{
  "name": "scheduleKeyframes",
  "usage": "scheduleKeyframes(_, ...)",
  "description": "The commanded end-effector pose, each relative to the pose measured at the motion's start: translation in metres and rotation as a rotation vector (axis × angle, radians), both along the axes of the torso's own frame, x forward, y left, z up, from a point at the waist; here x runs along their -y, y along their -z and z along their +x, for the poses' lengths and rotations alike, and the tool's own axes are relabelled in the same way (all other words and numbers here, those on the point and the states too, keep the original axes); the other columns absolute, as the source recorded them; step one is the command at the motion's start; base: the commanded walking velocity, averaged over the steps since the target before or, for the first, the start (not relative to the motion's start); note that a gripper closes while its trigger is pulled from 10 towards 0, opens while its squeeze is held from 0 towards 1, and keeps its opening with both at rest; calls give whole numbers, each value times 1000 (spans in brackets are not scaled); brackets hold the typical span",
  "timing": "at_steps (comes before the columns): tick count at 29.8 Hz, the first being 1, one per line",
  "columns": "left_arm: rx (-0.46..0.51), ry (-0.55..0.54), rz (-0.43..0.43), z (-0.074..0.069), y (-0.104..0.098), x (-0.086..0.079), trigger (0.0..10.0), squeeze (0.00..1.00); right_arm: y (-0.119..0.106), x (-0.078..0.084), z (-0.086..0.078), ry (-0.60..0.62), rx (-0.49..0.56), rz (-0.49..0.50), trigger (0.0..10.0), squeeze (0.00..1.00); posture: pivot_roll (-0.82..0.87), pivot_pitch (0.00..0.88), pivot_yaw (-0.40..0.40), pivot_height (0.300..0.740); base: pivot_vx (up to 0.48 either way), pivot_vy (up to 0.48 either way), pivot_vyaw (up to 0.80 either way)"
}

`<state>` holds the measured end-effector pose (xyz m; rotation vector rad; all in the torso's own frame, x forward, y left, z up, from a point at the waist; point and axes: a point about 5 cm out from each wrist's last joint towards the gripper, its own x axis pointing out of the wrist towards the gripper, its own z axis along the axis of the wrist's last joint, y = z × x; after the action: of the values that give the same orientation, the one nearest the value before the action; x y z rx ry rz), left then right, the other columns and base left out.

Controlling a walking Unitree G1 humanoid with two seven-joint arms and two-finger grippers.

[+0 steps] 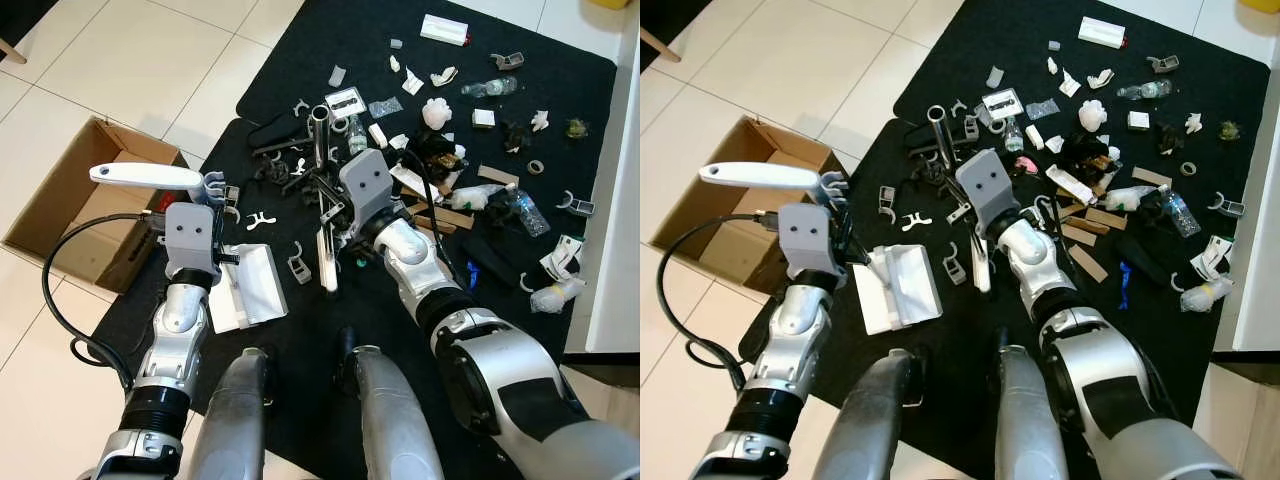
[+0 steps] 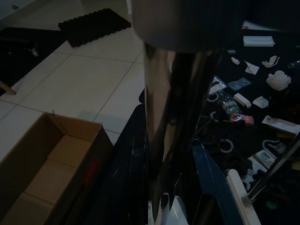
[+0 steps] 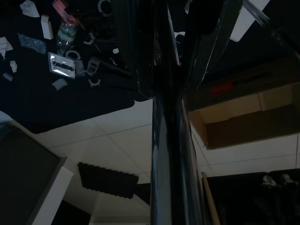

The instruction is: Sweep floor

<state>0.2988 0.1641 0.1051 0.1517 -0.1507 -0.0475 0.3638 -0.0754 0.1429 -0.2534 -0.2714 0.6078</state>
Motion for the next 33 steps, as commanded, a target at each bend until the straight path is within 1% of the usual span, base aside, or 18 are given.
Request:
scheduleKeyframes(1,-42,0,8,-5,9,-1,10000,0,11,-4,-5,-32,-47,2,10000,0,231,439,1,740,0,0,0)
scheduleKeyframes(4,-44,-2,4,-4,9,0,10000,0,18,-8,-8,-89,-84,-45,10000,0,222,436,-6,740,0,0,0)
scheduleKeyframes(7,-46,-2,2,-4,9,1,10000,0,21,-9,-10,-115,-103,-68,10000,0,222,436,-6,740,0,0,0)
scheduleKeyframes(10,-49,-3,-3,-3,8,3,10000,0,30,-7,-13,-169,-148,-137,10000,0,209,430,-11,740,0,0,0)
scheduleKeyframes(11,-49,-3,-3,-3,8,3,10000,0,30,-7,-13,-169,-148,-137,10000,0,209,430,-11,740,0,0,0)
scheduleKeyframes(13,-48,-3,-5,-1,7,3,10000,0,33,-7,-15,-228,-182,-156,10000,0,200,421,-16,740,0,0,0)
scheduleKeyframes(16,-48,-4,-6,0,7,3,10000,0,33,-6,-15,-238,-189,-150,10000,0,200,421,-16,740,0,0,0)
scheduleKeyframes(18,-47,-4,-8,3,7,5,10000,0,28,-5,-13,-270,-217,-88,10000,0,190,410,-22,740,0,0,0)
scheduleKeyframes(20,-48,-6,-10,4,7,5,10000,0,23,-4,-11,-285,-221,-42,10000,0,181,402,-25,740,0,0,0)
scheduleKeyframes(21,-48,-6,-10,4,7,5,10000,0,23,-4,-11,-285,-221,-42,10000,0,181,402,-25,740,0,0,0)
scheduleKeyframes(22,-49,-6,-13,5,8,6,10000,0,16,-3,-8,-290,-217,4,10000,0,168,392,-31,740,0,0,0)
scheduleKeyframes(24,-49,-5,-16,7,8,7,10000,0,13,-1,-7,-312,-231,48,10000,0,166,390,-31,740,0,0,0)
scheduleKeyframes(28,-50,-5,-19,9,8,8,10000,0,15,3,-8,-340,-270,85,10000,0,153,378,-35,740,0,0,0)
scheduleKeyframes(31,-50,-3,-19,12,8,10,10000,0,16,9,-9,-366,-306,140,10000,0,147,368,-35,740,0,0,0)
scheduleKeyframes(33,-49,-2,-19,14,7,10,10000,0,16,13,-8,-362,-339,181,10000,0,141,362,-35,740,0,0,0)
